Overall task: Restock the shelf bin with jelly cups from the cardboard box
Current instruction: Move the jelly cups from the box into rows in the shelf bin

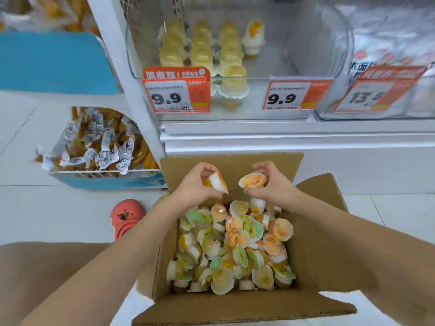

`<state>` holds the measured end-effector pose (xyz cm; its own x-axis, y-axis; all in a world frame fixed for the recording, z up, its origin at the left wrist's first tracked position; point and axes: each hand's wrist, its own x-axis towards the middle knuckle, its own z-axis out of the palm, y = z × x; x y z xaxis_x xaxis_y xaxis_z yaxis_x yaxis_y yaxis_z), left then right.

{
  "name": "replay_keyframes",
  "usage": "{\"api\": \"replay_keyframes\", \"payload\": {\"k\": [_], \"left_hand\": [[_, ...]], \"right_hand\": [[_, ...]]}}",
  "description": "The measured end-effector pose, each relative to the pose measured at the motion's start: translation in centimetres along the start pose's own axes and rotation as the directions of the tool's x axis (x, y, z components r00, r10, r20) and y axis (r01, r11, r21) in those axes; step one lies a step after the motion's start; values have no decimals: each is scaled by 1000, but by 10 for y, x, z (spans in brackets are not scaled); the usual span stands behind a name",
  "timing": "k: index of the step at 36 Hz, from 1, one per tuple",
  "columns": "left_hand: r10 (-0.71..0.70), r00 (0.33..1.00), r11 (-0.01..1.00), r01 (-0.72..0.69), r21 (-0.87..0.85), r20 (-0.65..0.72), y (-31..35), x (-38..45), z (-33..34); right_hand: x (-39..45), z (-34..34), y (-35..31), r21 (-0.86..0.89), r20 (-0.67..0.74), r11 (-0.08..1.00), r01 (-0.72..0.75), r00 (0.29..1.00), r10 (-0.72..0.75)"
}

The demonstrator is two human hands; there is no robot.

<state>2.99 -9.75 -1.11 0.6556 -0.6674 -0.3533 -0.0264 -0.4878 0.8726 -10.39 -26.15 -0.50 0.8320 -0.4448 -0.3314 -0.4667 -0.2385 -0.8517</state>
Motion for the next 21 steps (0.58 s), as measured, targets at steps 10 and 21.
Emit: {"api": "replay_keyframes", "payload": {"k": [10, 21], "left_hand": [[38, 929, 938, 93, -333, 367, 103, -66, -51], [51, 954, 815, 130, -564, 294, 114, -66, -52]], "right_hand": [[-59, -42, -96, -302, -7, 891, 339, 934, -358], [-60, -33, -119, -395, 104, 819, 416, 906, -410]]}}
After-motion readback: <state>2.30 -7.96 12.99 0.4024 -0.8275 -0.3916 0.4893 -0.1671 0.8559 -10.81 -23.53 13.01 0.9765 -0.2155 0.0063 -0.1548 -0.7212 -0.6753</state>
